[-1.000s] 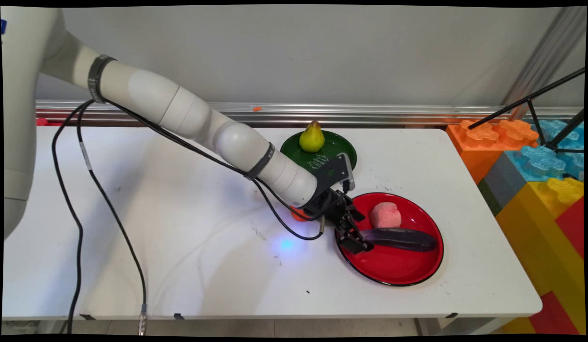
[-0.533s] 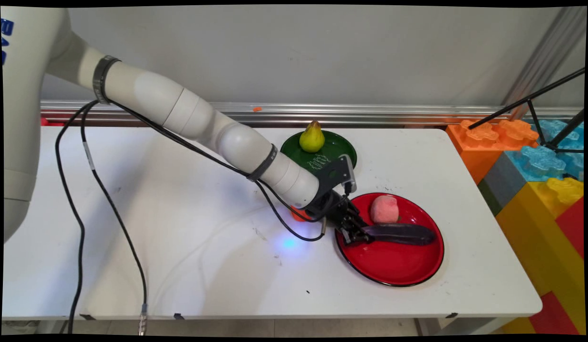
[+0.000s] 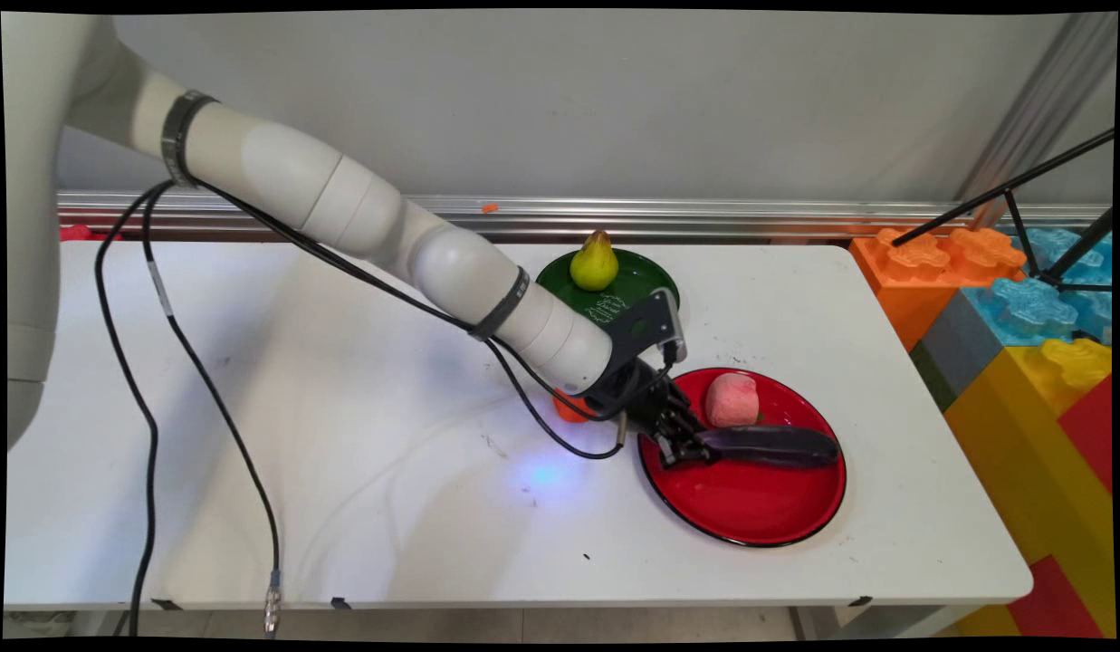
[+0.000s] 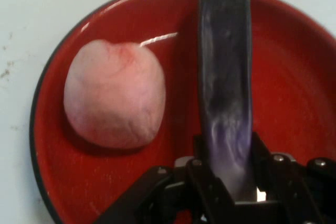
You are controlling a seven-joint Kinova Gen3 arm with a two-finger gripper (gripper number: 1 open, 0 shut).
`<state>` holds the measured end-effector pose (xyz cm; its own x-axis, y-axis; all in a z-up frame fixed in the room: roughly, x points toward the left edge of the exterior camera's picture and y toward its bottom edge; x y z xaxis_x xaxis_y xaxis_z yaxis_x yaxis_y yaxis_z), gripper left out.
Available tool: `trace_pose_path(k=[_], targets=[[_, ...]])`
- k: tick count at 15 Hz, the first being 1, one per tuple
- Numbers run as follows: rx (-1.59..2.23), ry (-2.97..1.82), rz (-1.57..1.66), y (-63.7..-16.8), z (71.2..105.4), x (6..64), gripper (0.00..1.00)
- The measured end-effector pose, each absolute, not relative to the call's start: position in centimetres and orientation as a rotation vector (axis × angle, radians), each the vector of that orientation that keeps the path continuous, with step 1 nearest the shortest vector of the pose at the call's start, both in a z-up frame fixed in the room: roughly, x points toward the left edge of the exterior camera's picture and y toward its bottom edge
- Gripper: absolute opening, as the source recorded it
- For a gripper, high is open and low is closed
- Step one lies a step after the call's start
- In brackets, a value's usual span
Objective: Place the picked object on the table
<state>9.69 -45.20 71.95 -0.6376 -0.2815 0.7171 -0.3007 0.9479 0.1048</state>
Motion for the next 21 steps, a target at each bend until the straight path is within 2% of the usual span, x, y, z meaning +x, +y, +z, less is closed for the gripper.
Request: trace_pose_path(k=[10, 15, 21], targets=[[0.428, -2.284, 0.056, -43.7, 78.5, 8.6, 0.0], [0.424, -2.299, 0.076, -42.8, 82.8, 9.5, 0.0], [0.383, -2.321, 0.085, -41.4, 86.3, 11.4, 0.0]])
